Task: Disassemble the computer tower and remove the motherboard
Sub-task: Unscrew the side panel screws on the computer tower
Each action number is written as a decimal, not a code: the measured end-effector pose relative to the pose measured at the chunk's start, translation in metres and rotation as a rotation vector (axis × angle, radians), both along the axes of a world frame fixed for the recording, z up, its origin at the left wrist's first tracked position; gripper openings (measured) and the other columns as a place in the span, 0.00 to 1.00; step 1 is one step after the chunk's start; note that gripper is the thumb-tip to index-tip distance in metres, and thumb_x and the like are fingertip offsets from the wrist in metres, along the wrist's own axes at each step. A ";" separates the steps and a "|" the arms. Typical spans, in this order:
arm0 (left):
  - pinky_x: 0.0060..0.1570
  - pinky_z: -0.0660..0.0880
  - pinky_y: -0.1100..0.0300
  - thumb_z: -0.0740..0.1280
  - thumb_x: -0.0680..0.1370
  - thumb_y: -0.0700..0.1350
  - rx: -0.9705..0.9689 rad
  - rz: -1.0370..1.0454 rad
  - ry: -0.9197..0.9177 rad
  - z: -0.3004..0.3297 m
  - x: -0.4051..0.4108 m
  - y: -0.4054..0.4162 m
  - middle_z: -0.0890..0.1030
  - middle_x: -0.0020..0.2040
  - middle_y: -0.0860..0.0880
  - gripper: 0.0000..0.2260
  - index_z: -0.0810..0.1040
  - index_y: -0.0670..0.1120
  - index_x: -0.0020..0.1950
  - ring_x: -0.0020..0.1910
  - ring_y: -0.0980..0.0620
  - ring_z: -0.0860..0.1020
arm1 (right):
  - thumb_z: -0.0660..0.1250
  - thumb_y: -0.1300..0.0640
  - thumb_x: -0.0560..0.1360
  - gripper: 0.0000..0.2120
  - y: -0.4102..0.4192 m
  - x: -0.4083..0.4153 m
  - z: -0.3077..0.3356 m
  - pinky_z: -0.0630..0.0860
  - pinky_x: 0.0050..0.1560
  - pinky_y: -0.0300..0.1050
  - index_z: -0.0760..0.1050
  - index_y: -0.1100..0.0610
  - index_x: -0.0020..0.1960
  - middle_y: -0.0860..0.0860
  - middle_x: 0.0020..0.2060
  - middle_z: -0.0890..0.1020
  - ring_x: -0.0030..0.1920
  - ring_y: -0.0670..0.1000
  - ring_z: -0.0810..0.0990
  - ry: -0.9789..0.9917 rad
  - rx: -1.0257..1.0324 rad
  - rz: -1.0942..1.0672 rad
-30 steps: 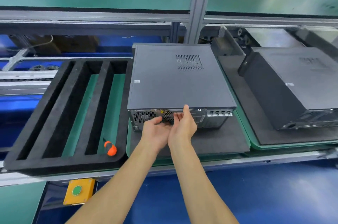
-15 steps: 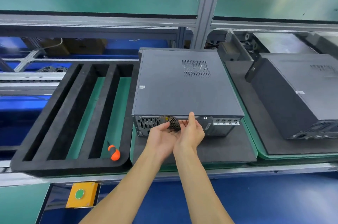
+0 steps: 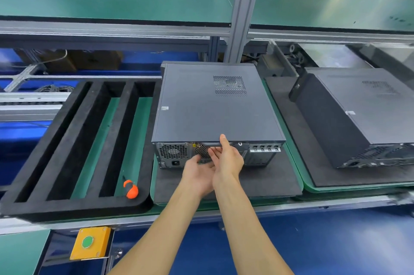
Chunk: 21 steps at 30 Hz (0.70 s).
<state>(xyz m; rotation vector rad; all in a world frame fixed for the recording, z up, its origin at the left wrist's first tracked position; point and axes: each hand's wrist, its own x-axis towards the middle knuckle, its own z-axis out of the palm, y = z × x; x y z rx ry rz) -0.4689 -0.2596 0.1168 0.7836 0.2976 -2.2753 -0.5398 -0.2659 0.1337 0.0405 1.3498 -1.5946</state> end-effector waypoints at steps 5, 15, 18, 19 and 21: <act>0.59 0.73 0.45 0.60 0.78 0.65 -0.086 0.065 0.087 -0.005 -0.008 0.008 0.80 0.61 0.37 0.33 0.74 0.37 0.67 0.61 0.38 0.78 | 0.74 0.56 0.77 0.12 -0.003 -0.001 -0.007 0.81 0.38 0.39 0.75 0.62 0.43 0.53 0.32 0.82 0.32 0.47 0.83 0.020 -0.005 0.027; 0.48 0.78 0.47 0.67 0.76 0.58 0.004 0.182 0.135 0.003 -0.016 0.003 0.84 0.48 0.39 0.23 0.79 0.38 0.56 0.50 0.42 0.82 | 0.72 0.52 0.78 0.15 0.008 0.008 -0.005 0.80 0.42 0.47 0.70 0.59 0.41 0.50 0.30 0.81 0.31 0.47 0.80 0.114 -0.048 -0.021; 0.46 0.82 0.44 0.71 0.71 0.46 -0.035 0.220 0.188 0.002 -0.018 0.011 0.84 0.53 0.39 0.16 0.84 0.34 0.50 0.50 0.39 0.84 | 0.72 0.49 0.77 0.15 0.026 0.004 -0.012 0.80 0.42 0.51 0.72 0.57 0.40 0.50 0.32 0.81 0.34 0.50 0.81 0.181 -0.045 0.001; 0.47 0.81 0.42 0.71 0.72 0.45 -0.058 0.218 0.176 0.001 -0.018 0.014 0.84 0.55 0.39 0.15 0.84 0.35 0.50 0.51 0.39 0.84 | 0.72 0.49 0.77 0.14 0.031 0.004 -0.012 0.82 0.44 0.52 0.74 0.57 0.41 0.51 0.35 0.83 0.37 0.50 0.83 0.171 -0.053 0.029; 0.48 0.82 0.43 0.70 0.74 0.45 -0.079 0.240 0.184 -0.002 -0.018 0.019 0.83 0.57 0.41 0.13 0.85 0.36 0.51 0.52 0.40 0.84 | 0.74 0.50 0.76 0.12 0.036 0.006 -0.009 0.83 0.52 0.57 0.78 0.58 0.44 0.54 0.42 0.86 0.45 0.55 0.86 0.116 -0.071 0.083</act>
